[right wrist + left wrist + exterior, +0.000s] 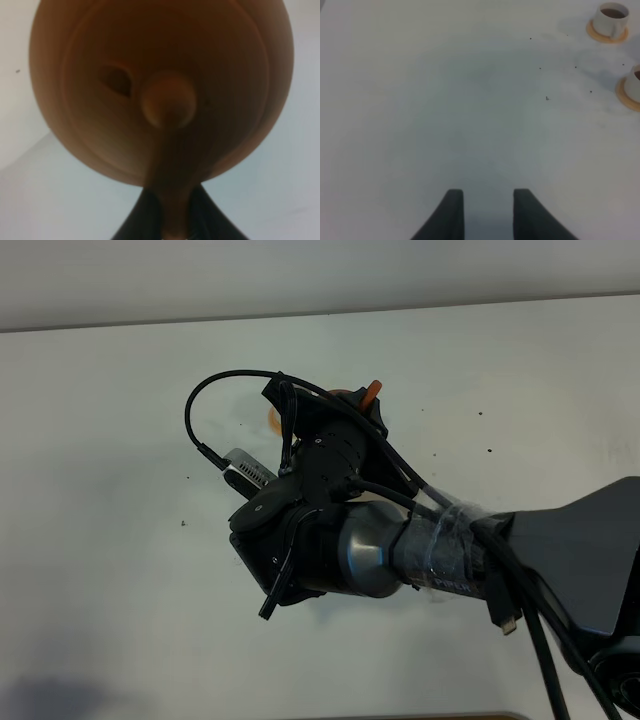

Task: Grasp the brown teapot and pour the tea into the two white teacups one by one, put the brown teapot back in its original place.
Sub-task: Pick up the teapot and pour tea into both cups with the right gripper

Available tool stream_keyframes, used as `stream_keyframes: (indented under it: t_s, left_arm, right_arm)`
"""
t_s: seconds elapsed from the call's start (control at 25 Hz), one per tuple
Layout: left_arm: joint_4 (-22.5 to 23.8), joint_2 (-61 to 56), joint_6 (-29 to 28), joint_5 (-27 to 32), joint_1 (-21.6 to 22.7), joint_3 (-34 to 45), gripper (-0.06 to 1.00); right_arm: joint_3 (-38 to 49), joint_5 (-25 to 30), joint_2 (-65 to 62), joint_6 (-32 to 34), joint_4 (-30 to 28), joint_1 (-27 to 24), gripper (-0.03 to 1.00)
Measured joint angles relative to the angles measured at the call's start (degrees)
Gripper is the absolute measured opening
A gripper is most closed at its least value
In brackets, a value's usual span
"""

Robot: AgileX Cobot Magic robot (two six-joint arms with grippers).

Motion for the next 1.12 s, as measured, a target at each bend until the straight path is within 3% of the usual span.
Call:
stream_keyframes:
  t_s: [1.12]
  left_arm:
    - [0.0, 0.0, -0.1, 0.0, 0.0, 0.0, 0.24]
  right_arm:
    - [0.0, -1.3, 0.0, -2.0, -0.4, 0.0, 0.09]
